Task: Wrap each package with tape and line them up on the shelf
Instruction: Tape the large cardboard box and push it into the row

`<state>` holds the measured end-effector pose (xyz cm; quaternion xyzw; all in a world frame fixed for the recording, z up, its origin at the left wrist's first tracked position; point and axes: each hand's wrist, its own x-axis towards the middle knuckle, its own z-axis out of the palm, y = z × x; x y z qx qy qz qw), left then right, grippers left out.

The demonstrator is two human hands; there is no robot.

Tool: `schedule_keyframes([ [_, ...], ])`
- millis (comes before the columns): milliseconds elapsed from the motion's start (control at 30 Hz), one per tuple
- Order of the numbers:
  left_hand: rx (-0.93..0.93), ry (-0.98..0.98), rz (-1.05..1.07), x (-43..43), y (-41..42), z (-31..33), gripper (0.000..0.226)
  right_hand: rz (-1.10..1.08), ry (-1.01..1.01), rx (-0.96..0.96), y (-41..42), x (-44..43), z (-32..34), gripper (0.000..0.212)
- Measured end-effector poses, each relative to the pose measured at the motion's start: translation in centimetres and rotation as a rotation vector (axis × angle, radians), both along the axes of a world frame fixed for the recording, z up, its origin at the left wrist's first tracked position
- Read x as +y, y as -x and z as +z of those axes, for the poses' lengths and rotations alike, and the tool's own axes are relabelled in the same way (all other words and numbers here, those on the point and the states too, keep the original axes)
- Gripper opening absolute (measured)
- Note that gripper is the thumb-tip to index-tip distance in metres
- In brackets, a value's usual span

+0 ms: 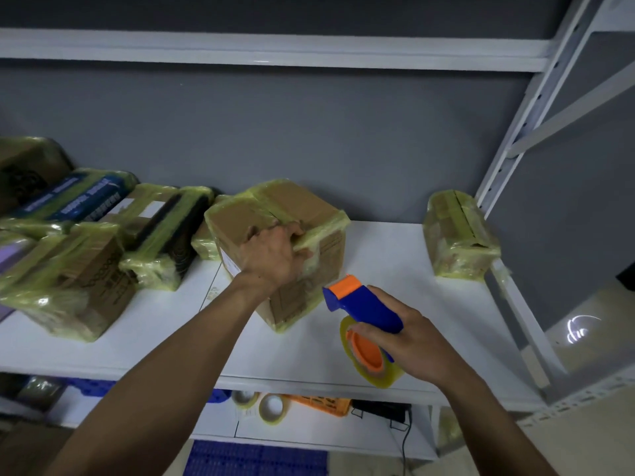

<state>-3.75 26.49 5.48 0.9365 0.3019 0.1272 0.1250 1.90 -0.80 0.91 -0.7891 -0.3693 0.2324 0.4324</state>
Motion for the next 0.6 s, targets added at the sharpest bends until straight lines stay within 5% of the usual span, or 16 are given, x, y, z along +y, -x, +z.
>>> schedule_keyframes([
  [233,0.021,-0.064,0.067,-0.8,-0.4,0.2,0.063,-0.026,0.081,-0.01,-0.2,1.9,-0.3,0.045],
  [400,0.005,-0.139,0.067,-1.0,-0.6,-0.4,0.043,-0.034,0.141,-0.013,-0.8,3.8,-0.4,0.028],
  [600,0.118,-0.167,0.026,-0.8,0.0,-0.5,0.057,-0.06,0.185,-0.018,-1.5,6.4,-0.6,0.029],
])
